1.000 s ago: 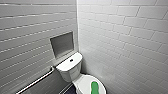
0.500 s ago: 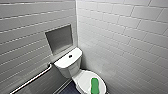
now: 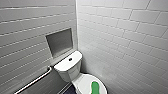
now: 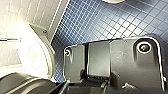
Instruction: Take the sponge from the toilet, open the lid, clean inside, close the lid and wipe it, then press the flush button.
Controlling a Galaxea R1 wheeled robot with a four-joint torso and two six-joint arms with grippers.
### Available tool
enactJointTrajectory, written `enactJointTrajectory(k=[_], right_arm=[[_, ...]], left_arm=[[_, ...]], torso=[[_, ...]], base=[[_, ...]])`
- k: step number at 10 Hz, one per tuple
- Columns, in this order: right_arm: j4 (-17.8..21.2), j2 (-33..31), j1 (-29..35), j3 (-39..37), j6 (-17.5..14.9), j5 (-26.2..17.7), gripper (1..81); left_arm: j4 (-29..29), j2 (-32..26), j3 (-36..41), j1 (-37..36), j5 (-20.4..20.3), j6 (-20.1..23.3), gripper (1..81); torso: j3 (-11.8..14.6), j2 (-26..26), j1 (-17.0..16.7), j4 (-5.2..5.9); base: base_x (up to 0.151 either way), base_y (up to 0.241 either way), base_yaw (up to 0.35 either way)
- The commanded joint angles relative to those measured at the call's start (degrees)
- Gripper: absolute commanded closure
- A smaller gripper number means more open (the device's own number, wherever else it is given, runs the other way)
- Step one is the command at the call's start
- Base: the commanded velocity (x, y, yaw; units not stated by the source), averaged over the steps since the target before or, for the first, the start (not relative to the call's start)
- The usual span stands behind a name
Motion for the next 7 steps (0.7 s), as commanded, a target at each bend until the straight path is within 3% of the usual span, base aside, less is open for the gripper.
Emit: enactJointTrajectory(k=[1,2,3,4,6,7], right_arm=[[2.17,-3.10,8.05,-0.98,0.29,-7.28,1.0],[2.43,-2.84,10.34,-1.42,0.29,-8.95,1.0],[2.61,-2.75,11.93,-1.43,0.37,-9.75,1.0],[2.70,-2.83,13.16,-1.16,0.37,-9.84,1.0],[3.05,-2.40,15.89,-0.63,1.87,-9.93,1.0],[3.48,-1.87,17.46,-0.37,2.22,-10.10,1.0]], left_arm=[[-0.37,0.04,0.68,-0.12,3.61,0.11,1.0],[-0.46,0.04,0.51,-0.04,3.61,0.11,1.0],[-0.55,0.13,0.51,0.05,3.61,0.11,1.0],[-0.46,0.04,0.51,0.40,3.61,0.11,1.0],[-0.81,-0.22,0.86,2.33,3.43,-0.07,1.0],[-2.21,-0.57,1.29,4.35,1.00,-0.15,1.0]], torso=[[0.00,-5.43,3.51,0.00],[0.00,-7.61,4.90,0.00],[-1.48,-9.77,6.25,0.00],[-5.42,-11.79,7.51,0.00],[-7.26,-15.02,9.55,0.00],[-14.33,-22.52,14.36,0.00]], base=[[0.000,0.000,0.000],[0.000,0.000,0.000],[0.000,0.000,0.000],[0.000,0.000,0.000],[0.000,0.000,0.000],[0.000,0.000,0.000]])
